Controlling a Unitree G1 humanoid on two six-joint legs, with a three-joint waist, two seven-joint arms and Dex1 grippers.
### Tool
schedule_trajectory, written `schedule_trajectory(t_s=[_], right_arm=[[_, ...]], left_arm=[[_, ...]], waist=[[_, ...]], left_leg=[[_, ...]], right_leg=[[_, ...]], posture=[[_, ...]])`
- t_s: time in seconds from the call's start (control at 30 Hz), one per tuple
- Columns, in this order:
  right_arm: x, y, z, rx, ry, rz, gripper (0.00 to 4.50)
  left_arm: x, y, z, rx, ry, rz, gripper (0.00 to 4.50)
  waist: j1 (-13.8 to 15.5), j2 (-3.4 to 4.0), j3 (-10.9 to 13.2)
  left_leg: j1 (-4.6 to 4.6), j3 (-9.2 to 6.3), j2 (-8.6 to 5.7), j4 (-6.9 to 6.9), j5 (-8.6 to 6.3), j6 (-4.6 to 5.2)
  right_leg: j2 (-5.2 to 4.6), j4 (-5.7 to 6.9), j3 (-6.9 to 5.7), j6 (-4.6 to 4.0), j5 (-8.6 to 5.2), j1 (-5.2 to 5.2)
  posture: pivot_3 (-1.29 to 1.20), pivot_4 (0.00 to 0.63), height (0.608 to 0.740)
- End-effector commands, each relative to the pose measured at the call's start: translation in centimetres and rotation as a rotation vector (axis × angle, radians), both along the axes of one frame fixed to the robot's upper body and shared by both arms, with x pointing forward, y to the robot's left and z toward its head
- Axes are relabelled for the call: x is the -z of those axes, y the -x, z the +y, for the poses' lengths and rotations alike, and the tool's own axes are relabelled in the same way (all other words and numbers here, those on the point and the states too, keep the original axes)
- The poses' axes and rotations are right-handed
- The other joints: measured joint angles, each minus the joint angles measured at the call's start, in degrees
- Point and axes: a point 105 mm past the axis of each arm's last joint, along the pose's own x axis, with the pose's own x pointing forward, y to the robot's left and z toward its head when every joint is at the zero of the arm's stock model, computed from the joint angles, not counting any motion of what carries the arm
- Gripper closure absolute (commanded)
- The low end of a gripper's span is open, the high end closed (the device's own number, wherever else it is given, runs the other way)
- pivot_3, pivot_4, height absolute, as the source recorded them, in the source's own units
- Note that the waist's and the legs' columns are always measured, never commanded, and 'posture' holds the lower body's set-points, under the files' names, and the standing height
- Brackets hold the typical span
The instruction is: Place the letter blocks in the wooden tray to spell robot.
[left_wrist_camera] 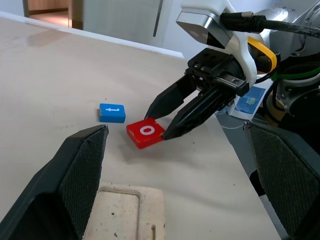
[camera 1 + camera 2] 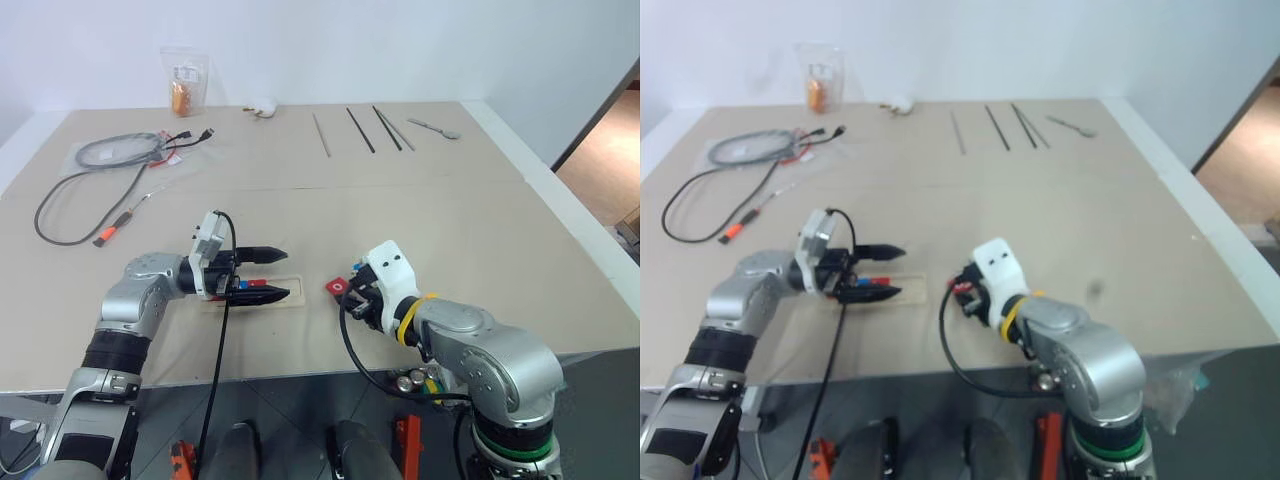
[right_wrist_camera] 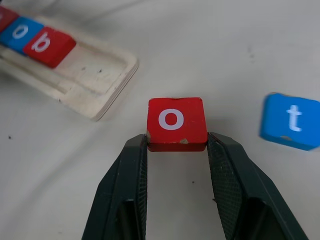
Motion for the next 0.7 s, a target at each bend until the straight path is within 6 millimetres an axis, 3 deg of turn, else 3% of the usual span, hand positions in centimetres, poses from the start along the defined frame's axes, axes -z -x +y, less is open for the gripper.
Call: schedule_trajectory(t_s=[0.03,0.17,0.23,0.43,0.57,0.7], right_arm=[[-0.6,-0.4,1.0,-0.066,0.005,-0.038,3.33],[-0.2,-0.9,1.5,-0.091,0.002,-0.037,3.33],[-0.1,-1.2,1.7,-0.099,-0.004,-0.042,2.29],[-1.0,-0.9,2.7,-0.173,-0.066,-0.061,0.18],[-1.7,-0.2,2.1,-0.228,-0.081,-0.059,0.03],[-2.2,-0.3,-0.9,-0.270,0.006,-0.097,0.03]], left_arm=[[-1.0,0.1,0.3,-0.011,0.018,-0.046,0.00],[-1.2,0.1,0.6,-0.034,0.021,-0.054,0.00],[-1.1,0.2,0.8,-0.039,0.017,-0.056,0.00],[-1.2,0.3,1.1,-0.048,0.009,-0.060,0.00],[-1.3,0.2,1.1,-0.047,0.005,-0.062,0.00],[-1.3,0.2,1.0,-0.042,0.001,-0.061,0.00]], waist=[[-0.01,0.00,0.00],[-0.02,0.00,0.00],[-0.03,0.00,0.00],[0.00,0.00,0.00],[0.00,0.00,0.00],[0.06,-0.02,0.02]], left_leg=[[0.00,0.00,0.00,0.00,0.00,0.00],[0.00,0.00,0.00,0.00,0.00,0.00],[0.00,0.00,0.00,0.00,0.00,0.00],[-0.04,-0.01,0.00,0.00,0.00,0.00],[-0.04,-0.01,0.00,0.00,0.00,0.00],[-0.05,-0.01,-0.01,0.01,0.00,0.00]], right_leg=[[0.00,0.00,0.00,0.00,0.00,0.00],[0.00,0.00,0.00,0.00,0.00,-0.01],[0.01,0.00,0.00,0.00,0.00,-0.01],[0.01,0.00,-0.01,0.01,0.00,-0.02],[0.00,0.00,-0.01,0.01,0.00,-0.02],[-0.01,-0.05,-0.01,0.02,0.00,0.00]], posture=[[0.00,0.150,0.740],[0.00,0.150,0.740],[0.00,0.150,0.740],[0.00,0.150,0.740],[0.00,0.150,0.740],[0.00,0.150,0.740]])
